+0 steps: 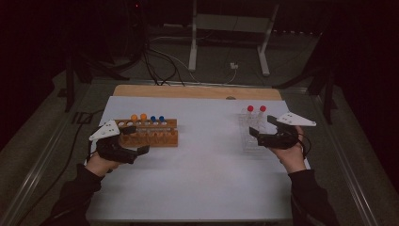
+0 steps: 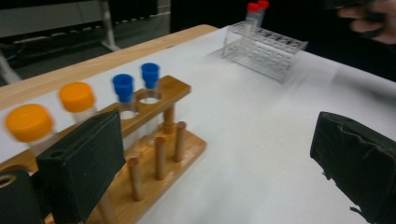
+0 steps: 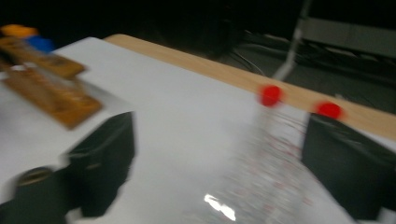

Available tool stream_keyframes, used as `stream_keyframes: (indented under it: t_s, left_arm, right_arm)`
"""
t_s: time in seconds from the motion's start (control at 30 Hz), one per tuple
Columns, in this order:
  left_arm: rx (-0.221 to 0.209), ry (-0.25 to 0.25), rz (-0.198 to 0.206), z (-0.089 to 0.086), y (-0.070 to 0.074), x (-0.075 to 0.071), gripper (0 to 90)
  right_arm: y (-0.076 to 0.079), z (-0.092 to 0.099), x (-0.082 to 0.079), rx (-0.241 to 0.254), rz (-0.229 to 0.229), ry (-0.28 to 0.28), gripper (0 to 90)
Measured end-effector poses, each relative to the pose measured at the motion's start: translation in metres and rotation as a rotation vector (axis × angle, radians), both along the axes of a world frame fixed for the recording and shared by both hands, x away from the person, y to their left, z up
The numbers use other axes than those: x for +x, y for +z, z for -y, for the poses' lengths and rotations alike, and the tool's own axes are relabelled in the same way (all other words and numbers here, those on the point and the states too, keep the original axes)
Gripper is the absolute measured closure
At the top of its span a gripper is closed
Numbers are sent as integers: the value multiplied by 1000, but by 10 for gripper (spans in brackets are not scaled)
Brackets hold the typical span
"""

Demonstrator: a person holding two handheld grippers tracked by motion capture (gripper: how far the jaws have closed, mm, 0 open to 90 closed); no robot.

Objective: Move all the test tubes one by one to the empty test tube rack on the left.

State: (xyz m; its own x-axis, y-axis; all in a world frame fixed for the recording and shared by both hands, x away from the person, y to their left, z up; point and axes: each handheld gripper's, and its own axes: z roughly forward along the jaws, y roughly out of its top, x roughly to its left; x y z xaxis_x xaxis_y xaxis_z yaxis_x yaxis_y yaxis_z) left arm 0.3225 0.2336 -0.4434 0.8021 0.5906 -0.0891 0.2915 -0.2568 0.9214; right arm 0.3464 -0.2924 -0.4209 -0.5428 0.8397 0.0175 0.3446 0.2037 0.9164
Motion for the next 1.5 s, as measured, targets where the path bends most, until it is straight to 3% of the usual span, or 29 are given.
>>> stream_keyframes:
  t_s: [0.07, 0.27, 0.37, 0.7, 0.87, 0.93, 1.03, 1.17, 1.5]
  left_arm:
    - [-7, -16, -4, 1, 0, -1, 38]
    - [-13, -22, -12, 2, -1, -2, 38]
    - [-15, -16, -13, 1, -1, -2, 38]
    - [-18, -4, -19, -2, -1, -2, 38]
    - [-15, -3, -18, -2, -1, -2, 39]
    - [-16, -5, -19, -2, -1, -2, 38]
    - [-16, -5, -20, -2, -2, -2, 39]
    - [-17, -5, -23, -2, -2, -1, 39]
    - [-21, -11, -23, -3, -1, -1, 38]
  right_arm:
    - [-6, 9, 8, -7, -15, -42, 198]
    - [-25, 25, 31, -46, -60, -105, 442]
    - [-31, 28, 43, -20, -75, -130, 528]
    - [-47, 25, 77, -62, -130, -221, 659]
    - [-52, 24, 86, -55, -152, -218, 696]
    - [-51, 22, 87, -60, -146, -211, 742]
    - [-49, 18, 88, -89, -145, -215, 753]
    - [-44, 19, 87, -84, -140, -217, 755]
    - [-12, 21, 82, -82, -93, -208, 756]
